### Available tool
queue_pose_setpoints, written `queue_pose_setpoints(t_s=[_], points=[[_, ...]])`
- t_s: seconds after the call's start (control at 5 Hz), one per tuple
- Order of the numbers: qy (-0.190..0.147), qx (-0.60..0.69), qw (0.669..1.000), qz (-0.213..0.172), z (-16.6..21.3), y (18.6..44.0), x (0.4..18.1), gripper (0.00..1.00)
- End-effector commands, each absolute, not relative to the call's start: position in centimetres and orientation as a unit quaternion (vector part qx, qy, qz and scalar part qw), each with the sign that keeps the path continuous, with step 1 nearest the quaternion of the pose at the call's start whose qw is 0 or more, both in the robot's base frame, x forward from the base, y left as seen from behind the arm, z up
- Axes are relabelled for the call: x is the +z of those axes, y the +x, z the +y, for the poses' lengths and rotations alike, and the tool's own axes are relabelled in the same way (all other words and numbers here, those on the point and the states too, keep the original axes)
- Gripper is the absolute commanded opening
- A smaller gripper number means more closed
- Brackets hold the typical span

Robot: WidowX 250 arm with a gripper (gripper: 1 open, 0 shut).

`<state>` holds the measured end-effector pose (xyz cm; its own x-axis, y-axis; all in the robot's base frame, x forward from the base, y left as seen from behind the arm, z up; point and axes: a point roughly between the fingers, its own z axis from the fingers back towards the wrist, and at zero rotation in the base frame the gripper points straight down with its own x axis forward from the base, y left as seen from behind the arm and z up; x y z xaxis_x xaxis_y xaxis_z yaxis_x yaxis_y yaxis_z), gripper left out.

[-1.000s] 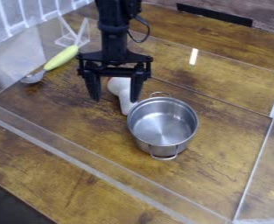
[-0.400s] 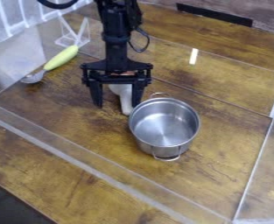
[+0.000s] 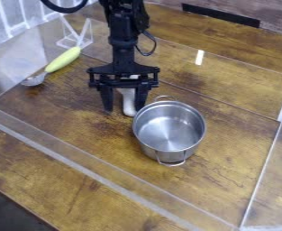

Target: Put the mushroom in the silver pot

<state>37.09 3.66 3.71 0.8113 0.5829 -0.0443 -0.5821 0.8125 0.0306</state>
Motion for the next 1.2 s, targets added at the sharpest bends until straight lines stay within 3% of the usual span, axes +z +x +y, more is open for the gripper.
queue_pose_setpoints(t_s=[0.0,0.2,0.4,0.6,0.8,1.0], points=[[0.004,0.324,0.946,0.003,5.1,37.8,5.1,0.0],[-0.003,0.334,0.943,0.004,5.3,38.2,5.5,0.0],[-0.01,0.343,0.939,0.006,5.6,38.6,5.8,1.0],[-0.021,0.349,0.937,0.009,5.6,39.0,6.1,1.0],[-0.02,0.35,0.936,0.01,5.7,39.0,5.9,0.0],[-0.02,0.352,0.936,0.011,5.7,39.1,5.9,0.0]])
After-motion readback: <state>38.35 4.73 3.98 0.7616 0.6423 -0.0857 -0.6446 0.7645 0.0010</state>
